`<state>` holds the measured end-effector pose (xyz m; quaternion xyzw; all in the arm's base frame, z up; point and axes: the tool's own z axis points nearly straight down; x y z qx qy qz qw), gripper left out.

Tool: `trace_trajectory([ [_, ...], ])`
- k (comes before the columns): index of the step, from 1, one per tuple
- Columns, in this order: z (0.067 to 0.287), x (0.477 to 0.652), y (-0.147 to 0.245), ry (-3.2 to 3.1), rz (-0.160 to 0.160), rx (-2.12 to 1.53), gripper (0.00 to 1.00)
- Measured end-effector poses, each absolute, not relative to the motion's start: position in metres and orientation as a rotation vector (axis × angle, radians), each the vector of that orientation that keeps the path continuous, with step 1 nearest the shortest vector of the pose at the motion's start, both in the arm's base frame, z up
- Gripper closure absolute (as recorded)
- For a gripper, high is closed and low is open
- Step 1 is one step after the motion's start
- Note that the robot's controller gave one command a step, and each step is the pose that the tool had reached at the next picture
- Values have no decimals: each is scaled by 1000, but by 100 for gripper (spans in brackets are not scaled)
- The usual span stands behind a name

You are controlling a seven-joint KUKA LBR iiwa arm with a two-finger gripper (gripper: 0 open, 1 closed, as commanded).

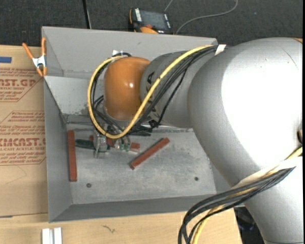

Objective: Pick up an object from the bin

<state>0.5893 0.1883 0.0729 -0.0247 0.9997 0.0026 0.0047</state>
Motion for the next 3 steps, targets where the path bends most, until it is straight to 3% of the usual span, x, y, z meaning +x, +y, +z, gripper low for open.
trace_trajectory([
  [1,70,587,187,3138,4,-78,0],
  [2,127,579,218,3116,4,-354,0],
  [3,66,581,210,3136,0,-240,0],
])
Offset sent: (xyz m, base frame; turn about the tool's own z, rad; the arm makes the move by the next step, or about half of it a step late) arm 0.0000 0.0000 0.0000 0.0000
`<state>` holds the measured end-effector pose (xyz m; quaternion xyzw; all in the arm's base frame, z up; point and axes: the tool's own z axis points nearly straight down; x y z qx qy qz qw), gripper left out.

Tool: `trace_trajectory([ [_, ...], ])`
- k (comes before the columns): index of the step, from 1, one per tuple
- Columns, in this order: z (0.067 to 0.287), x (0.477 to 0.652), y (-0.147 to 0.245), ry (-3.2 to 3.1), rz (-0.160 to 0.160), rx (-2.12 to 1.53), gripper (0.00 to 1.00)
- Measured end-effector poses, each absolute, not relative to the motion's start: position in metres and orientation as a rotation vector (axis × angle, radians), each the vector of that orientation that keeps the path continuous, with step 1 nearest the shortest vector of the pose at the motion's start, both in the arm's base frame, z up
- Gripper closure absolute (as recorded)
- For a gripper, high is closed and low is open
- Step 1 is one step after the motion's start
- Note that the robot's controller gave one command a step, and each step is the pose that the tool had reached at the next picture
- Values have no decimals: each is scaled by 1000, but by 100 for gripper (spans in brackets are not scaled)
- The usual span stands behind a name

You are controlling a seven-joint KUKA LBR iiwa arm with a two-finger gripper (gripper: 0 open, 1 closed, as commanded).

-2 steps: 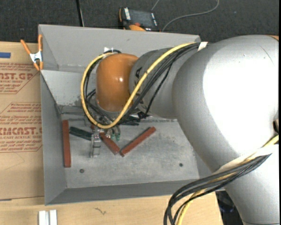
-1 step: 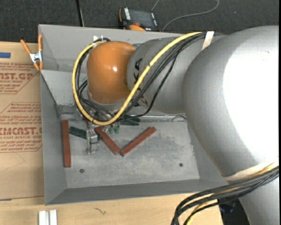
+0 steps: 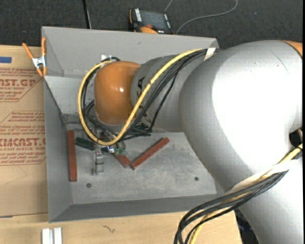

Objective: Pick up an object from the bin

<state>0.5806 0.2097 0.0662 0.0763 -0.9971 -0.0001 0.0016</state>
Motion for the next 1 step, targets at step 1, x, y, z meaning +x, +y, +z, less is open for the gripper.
trace_trajectory([
  [1,70,582,210,-3134,-3,240,100],
])
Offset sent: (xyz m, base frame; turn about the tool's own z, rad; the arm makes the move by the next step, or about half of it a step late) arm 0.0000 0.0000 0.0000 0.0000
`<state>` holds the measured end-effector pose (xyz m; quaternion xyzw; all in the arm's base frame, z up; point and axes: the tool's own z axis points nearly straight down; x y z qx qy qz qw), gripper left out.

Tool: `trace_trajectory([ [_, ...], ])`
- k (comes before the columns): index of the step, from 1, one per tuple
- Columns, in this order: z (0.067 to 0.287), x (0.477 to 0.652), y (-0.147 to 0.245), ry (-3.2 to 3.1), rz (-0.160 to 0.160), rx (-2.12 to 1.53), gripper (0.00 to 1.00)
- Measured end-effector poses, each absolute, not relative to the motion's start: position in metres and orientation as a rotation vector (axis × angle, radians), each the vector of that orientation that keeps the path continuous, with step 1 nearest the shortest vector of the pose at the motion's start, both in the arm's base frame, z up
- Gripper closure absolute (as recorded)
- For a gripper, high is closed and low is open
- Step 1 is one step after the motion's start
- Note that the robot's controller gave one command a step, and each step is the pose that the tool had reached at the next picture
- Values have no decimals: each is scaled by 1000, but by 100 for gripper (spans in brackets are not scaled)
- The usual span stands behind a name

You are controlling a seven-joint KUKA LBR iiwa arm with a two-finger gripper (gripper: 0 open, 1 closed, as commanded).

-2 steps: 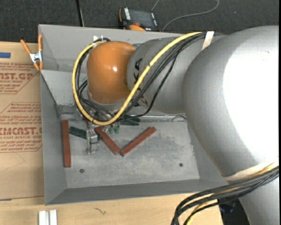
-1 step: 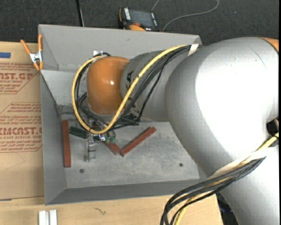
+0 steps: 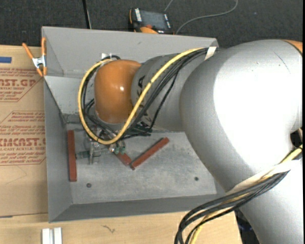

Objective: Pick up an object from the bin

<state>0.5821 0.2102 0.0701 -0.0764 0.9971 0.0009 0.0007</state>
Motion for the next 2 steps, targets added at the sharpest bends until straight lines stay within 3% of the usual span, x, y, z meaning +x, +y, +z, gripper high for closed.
trace_trajectory([
  [1,242,581,218,3100,4,-437,100],
  [2,133,562,236,3065,0,-711,100],
])
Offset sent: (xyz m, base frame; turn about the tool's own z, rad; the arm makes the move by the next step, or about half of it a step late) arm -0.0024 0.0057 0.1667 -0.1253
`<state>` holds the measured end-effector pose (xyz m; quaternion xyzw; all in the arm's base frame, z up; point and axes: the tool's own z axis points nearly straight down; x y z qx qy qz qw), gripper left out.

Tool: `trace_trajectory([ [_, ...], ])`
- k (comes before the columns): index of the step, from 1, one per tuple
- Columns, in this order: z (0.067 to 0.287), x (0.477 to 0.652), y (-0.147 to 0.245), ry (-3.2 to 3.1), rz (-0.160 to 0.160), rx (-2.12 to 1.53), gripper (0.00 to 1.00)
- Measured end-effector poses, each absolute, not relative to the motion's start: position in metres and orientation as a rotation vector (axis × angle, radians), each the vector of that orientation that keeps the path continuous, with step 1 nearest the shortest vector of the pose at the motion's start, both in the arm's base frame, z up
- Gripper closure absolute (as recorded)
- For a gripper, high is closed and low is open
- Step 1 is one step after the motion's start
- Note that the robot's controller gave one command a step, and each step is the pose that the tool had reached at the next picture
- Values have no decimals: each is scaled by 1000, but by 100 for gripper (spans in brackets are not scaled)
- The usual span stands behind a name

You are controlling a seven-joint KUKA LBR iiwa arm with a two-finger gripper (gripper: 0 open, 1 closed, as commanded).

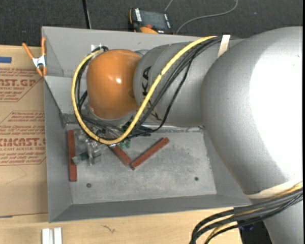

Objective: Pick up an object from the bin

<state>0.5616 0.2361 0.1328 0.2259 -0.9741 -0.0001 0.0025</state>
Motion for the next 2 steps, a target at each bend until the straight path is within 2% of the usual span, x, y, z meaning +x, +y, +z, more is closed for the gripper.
trace_trajectory([
  [1,272,566,233,-3081,-3,672,100],
  [2,265,550,182,-3018,0,880,100],
])
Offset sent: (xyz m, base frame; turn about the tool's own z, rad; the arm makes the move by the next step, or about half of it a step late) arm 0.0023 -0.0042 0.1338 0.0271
